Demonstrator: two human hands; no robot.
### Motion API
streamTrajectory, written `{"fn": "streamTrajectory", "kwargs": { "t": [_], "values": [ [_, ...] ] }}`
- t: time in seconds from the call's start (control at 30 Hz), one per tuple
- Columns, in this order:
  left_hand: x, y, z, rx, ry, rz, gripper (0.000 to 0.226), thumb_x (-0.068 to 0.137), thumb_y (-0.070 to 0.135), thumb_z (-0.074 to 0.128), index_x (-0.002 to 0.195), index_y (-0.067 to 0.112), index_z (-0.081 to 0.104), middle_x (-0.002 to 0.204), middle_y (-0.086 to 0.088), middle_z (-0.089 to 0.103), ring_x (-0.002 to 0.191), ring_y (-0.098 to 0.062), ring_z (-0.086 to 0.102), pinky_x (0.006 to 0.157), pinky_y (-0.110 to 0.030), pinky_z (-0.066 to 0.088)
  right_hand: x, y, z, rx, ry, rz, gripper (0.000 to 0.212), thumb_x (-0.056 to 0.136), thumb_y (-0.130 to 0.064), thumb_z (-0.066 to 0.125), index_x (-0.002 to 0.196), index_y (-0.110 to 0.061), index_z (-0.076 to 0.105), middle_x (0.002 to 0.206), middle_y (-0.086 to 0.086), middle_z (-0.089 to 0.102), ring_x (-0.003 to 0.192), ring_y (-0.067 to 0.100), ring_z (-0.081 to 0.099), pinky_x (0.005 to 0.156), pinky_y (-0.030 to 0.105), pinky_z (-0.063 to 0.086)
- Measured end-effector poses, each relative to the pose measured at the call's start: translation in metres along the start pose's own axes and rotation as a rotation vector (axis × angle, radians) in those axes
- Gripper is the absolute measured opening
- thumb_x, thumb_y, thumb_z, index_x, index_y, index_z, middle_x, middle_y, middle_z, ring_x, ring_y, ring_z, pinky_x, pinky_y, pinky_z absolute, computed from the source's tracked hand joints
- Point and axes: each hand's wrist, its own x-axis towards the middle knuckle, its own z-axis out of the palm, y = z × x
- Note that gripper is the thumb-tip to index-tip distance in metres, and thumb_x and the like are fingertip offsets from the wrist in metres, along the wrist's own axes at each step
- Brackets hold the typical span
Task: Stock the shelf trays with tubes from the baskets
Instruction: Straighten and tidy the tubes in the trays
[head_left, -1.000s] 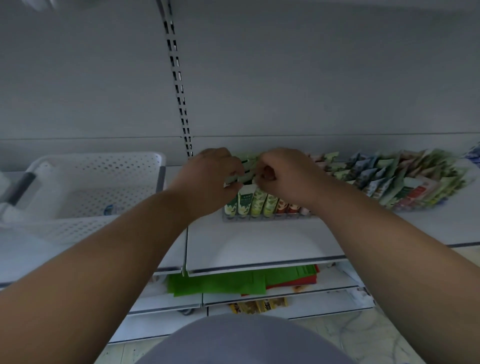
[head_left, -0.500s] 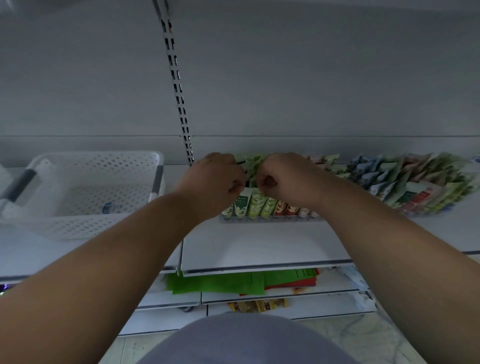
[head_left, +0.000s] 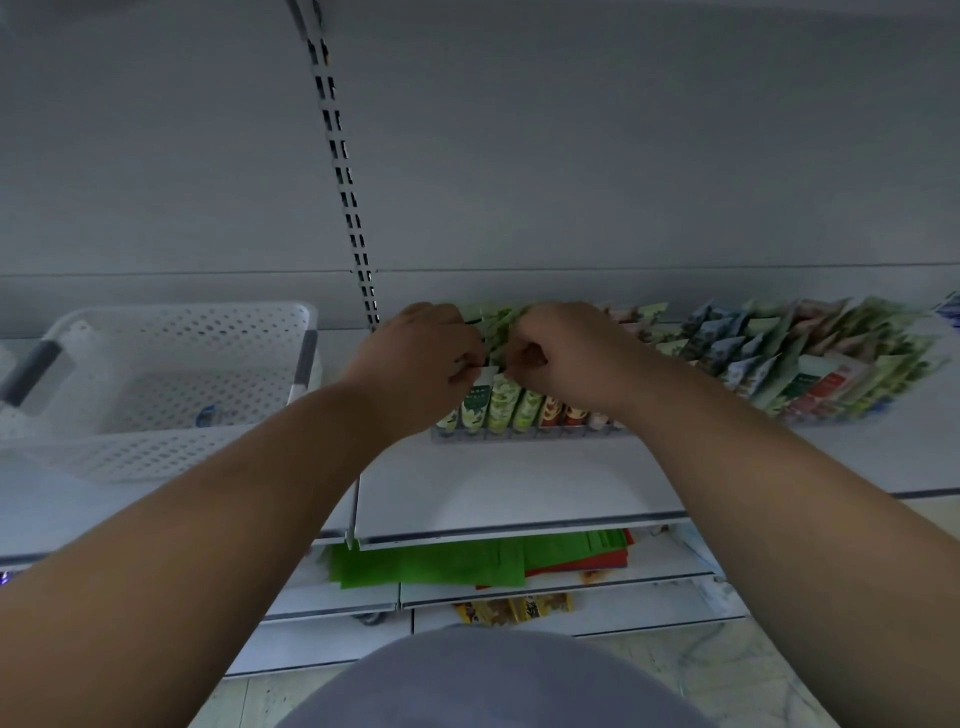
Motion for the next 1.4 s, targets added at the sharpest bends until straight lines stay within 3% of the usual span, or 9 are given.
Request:
{"fn": "streamTrajectory", "kwargs": {
  "t": [0.1, 0.23, 0.4, 0.57, 0.8, 1.0, 1.1, 1.2, 1.4],
  "values": [
    [0.001, 0.004, 0.001, 0.006, 0.041, 0.021, 0.015, 0.084, 0.025, 0.062, 0.095, 0.018, 0.07, 0.093, -0.001, 0.062, 0.089, -0.025, 0.057, 0.078, -0.041, 0.052, -0.006, 0.006, -0.008, 0.021, -0.001, 0.0, 0.01, 0.084, -0.018, 0.063, 0.075, -0.022, 0.06, 0.072, -0.008, 0.058, 0.068, 0.014, 0.053, 0.055, 0.023, 0.032],
    [0.007, 0.013, 0.005, -0.005, 0.017, 0.022, 0.022, 0.086, 0.036, 0.059, 0.101, 0.023, 0.068, 0.098, 0.002, 0.06, 0.095, -0.021, 0.054, 0.08, -0.038, 0.05, -0.011, 0.016, -0.017, -0.046, -0.041, -0.003, 0.013, 0.08, -0.018, 0.064, 0.09, -0.017, 0.072, 0.085, 0.001, 0.068, 0.077, 0.019, 0.061, 0.064, 0.03, 0.045],
    [0.014, 0.017, 0.011, 0.025, -0.028, 0.017, 0.014, 0.084, 0.029, 0.061, 0.094, 0.026, 0.07, 0.095, 0.002, 0.06, 0.092, -0.022, 0.053, 0.08, -0.041, 0.05, -0.008, 0.02, -0.011, -0.119, -0.068, 0.0, 0.011, 0.077, -0.018, 0.067, 0.085, -0.02, 0.074, 0.083, -0.002, 0.069, 0.074, 0.016, 0.059, 0.061, 0.023, 0.033],
    [0.015, 0.016, 0.01, -0.002, -0.015, -0.005, 0.012, 0.083, 0.02, 0.066, 0.093, 0.025, 0.072, 0.094, 0.004, 0.061, 0.092, -0.021, 0.053, 0.076, -0.034, 0.048, -0.006, 0.015, -0.006, -0.072, -0.074, 0.007, 0.004, 0.08, -0.023, 0.069, 0.078, -0.021, 0.071, 0.072, -0.003, 0.062, 0.065, 0.013, 0.052, 0.06, 0.024, 0.034],
    [0.017, 0.016, 0.015, -0.018, -0.01, -0.011, 0.011, 0.083, 0.019, 0.066, 0.092, 0.024, 0.071, 0.095, 0.003, 0.061, 0.094, -0.022, 0.053, 0.08, -0.036, 0.047, -0.009, 0.022, -0.003, -0.025, -0.043, 0.023, 0.014, 0.082, -0.03, 0.07, 0.07, -0.027, 0.062, 0.068, -0.008, 0.055, 0.062, 0.011, 0.051, 0.058, 0.025, 0.033],
    [0.016, 0.017, 0.015, -0.013, -0.009, -0.005, 0.014, 0.084, 0.022, 0.067, 0.097, 0.023, 0.071, 0.098, 0.001, 0.06, 0.097, -0.024, 0.054, 0.084, -0.038, 0.048, -0.017, 0.028, -0.007, 0.032, 0.043, 0.022, 0.012, 0.082, -0.033, 0.071, 0.079, -0.022, 0.067, 0.07, -0.012, 0.053, 0.061, 0.002, 0.046, 0.052, 0.021, 0.032],
    [0.015, 0.02, 0.014, -0.011, 0.007, -0.007, 0.015, 0.086, 0.024, 0.066, 0.1, 0.022, 0.071, 0.1, 0.001, 0.061, 0.099, -0.024, 0.054, 0.085, -0.035, 0.047, -0.023, 0.035, -0.012, 0.049, 0.067, 0.026, 0.007, 0.084, -0.022, 0.066, 0.085, -0.015, 0.07, 0.079, 0.001, 0.064, 0.069, 0.015, 0.057, 0.056, 0.027, 0.037],
    [0.018, 0.026, 0.014, -0.021, 0.023, 0.017, 0.015, 0.087, 0.028, 0.063, 0.099, 0.022, 0.071, 0.098, 0.0, 0.06, 0.098, -0.022, 0.054, 0.083, -0.036, 0.048, -0.027, 0.04, -0.016, 0.037, 0.024, 0.045, 0.014, 0.082, -0.018, 0.067, 0.095, -0.017, 0.072, 0.088, -0.003, 0.066, 0.078, 0.014, 0.06, 0.063, 0.027, 0.043],
    [0.028, 0.035, 0.02, 0.003, 0.012, 0.05, 0.01, 0.084, 0.027, 0.067, 0.091, 0.023, 0.073, 0.094, 0.001, 0.059, 0.093, -0.023, 0.053, 0.075, -0.03, 0.044, -0.026, 0.038, -0.017, -0.031, -0.047, 0.046, 0.002, 0.078, -0.019, 0.069, 0.079, -0.021, 0.069, 0.066, -0.013, 0.049, 0.065, 0.011, 0.051, 0.052, 0.02, 0.03]
  ]
}}
